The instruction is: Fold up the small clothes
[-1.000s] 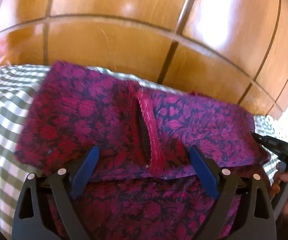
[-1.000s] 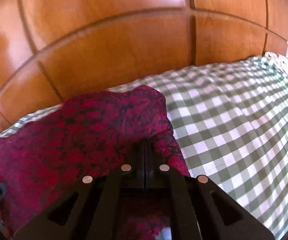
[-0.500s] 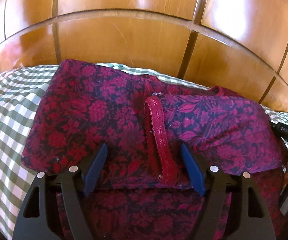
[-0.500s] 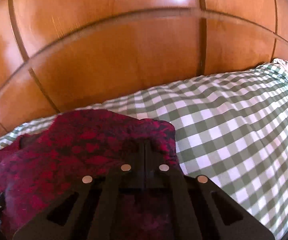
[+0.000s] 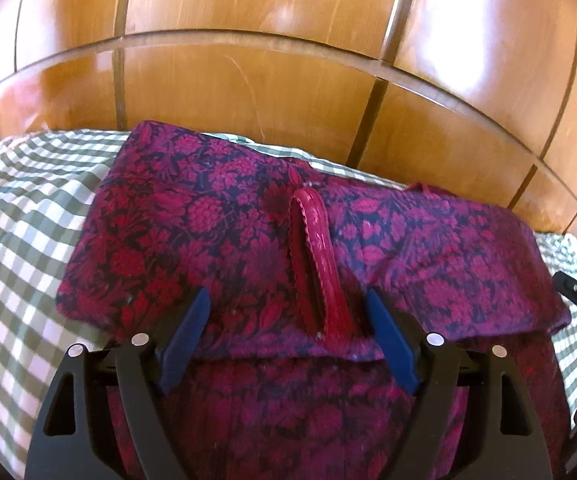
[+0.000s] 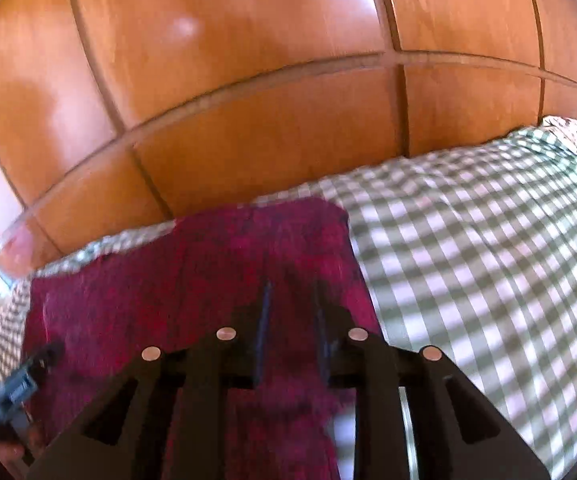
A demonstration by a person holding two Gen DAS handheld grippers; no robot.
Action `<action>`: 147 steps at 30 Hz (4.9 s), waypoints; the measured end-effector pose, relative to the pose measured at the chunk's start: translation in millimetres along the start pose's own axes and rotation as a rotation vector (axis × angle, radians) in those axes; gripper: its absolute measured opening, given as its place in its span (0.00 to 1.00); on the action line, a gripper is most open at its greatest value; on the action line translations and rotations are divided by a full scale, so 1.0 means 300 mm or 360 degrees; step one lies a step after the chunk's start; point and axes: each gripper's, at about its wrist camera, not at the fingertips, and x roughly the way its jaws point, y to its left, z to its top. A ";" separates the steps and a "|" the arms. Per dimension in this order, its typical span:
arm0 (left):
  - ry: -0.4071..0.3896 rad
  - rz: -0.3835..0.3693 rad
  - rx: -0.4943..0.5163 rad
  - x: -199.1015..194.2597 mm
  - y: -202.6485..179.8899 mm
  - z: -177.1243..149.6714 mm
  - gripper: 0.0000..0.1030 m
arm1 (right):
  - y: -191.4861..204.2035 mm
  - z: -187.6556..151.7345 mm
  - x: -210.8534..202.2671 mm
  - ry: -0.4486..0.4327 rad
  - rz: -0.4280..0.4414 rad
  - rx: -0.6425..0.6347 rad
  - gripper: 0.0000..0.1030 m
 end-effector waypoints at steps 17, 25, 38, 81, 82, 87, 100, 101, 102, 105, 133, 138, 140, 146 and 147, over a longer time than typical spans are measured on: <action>0.0072 0.0026 0.0047 -0.122 0.013 -0.111 0.89 | -0.025 -0.101 -0.089 -0.0035 0.0066 0.0098 0.34; 0.0138 0.0015 -0.0078 -0.203 0.102 -0.211 0.90 | 0.002 -0.201 -0.160 0.0059 0.0170 0.0042 0.38; 0.0204 0.0282 0.0212 -0.290 0.040 -0.336 0.96 | 0.060 -0.326 -0.267 0.0087 0.0240 -0.0109 0.55; 0.0249 -0.0257 -0.0208 -0.535 0.340 -0.489 0.72 | -0.166 -0.528 -0.434 0.0335 0.0653 0.0086 0.59; 0.0252 -0.0287 -0.0230 -0.544 0.358 -0.498 0.68 | -0.172 -0.535 -0.438 0.0344 0.0679 0.0100 0.59; 0.0282 -0.0410 -0.0203 -0.587 0.382 -0.548 0.64 | -0.203 -0.563 -0.449 0.0425 0.0812 0.0143 0.56; 0.0458 -0.0692 -0.0276 -0.648 0.384 -0.710 0.51 | -0.215 -0.635 -0.477 0.0630 0.1067 0.0125 0.53; 0.0467 -0.0716 -0.0282 -0.646 0.379 -0.714 0.51 | -0.214 -0.642 -0.477 0.0650 0.1093 0.0125 0.53; 0.0470 -0.0737 -0.0287 -0.645 0.377 -0.718 0.51 | -0.209 -0.651 -0.477 0.0675 0.1123 0.0124 0.53; 0.0482 -0.0793 -0.0298 -0.637 0.370 -0.716 0.51 | -0.198 -0.665 -0.481 0.0690 0.1141 0.0098 0.52; -0.0118 -0.1348 -0.0214 -1.032 0.354 -0.508 0.14 | -0.266 -0.520 -0.793 0.0223 0.1909 0.0168 0.14; -0.0205 -0.1571 -0.0412 -1.106 0.417 -0.468 0.15 | -0.257 -0.507 -0.872 0.0167 0.2129 0.0149 0.14; -0.0223 -0.1571 -0.0479 -1.092 0.439 -0.450 0.15 | -0.250 -0.493 -0.857 0.0144 0.2177 0.0190 0.15; -0.0150 -0.1335 -0.0608 -0.934 0.446 -0.348 0.16 | -0.221 -0.422 -0.711 0.0136 0.2108 0.0370 0.16; -0.0132 -0.1330 -0.0624 -0.908 0.452 -0.337 0.16 | -0.220 -0.409 -0.687 0.0136 0.2097 0.0409 0.16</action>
